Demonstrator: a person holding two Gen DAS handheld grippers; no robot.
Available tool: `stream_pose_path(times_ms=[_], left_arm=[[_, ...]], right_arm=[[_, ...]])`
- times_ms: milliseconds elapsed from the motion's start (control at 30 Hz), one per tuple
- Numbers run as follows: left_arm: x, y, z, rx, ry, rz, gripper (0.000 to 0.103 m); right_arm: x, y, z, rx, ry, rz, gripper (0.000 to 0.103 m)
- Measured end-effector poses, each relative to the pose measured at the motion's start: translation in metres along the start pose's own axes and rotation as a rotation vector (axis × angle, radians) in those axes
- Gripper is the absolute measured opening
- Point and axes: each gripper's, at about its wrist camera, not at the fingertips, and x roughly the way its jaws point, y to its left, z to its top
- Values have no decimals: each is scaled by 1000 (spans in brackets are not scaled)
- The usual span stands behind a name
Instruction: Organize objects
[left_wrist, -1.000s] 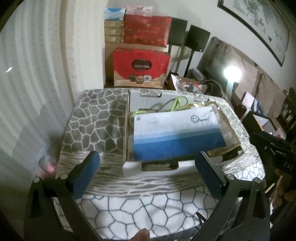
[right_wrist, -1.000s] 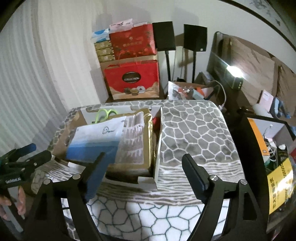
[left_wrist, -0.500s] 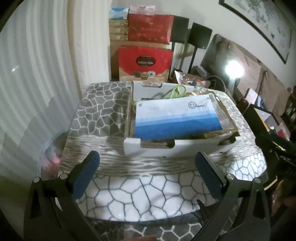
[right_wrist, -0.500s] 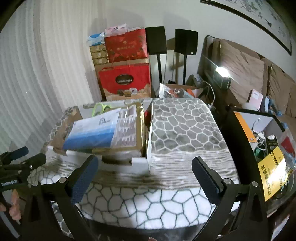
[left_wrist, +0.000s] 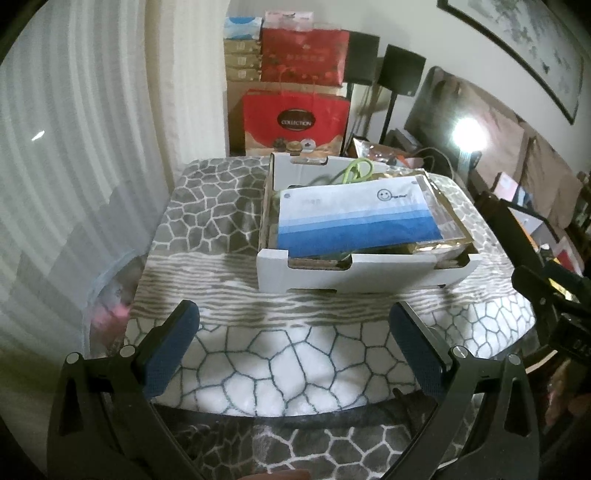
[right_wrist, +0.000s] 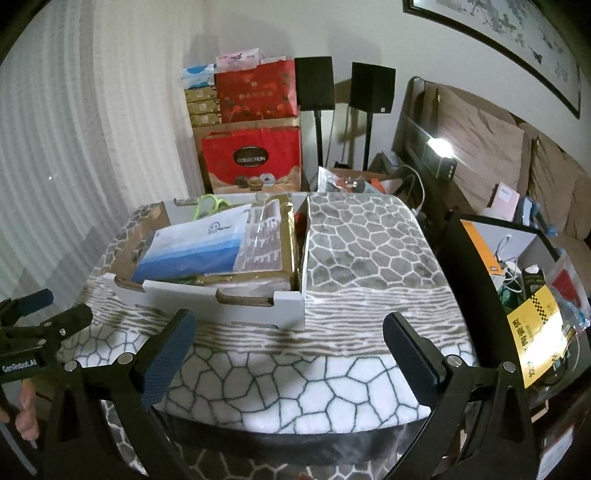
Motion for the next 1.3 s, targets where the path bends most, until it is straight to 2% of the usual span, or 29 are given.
stream_pose_path(times_ms=[467,1300], left_arm=[[-2,-2,0,1,-4,18,102],[2,5,0,-27,6,48,102]], right_arm=[[0,-2,-2,36,12,-6,102],[1,7,-5,27,16,-9,102]])
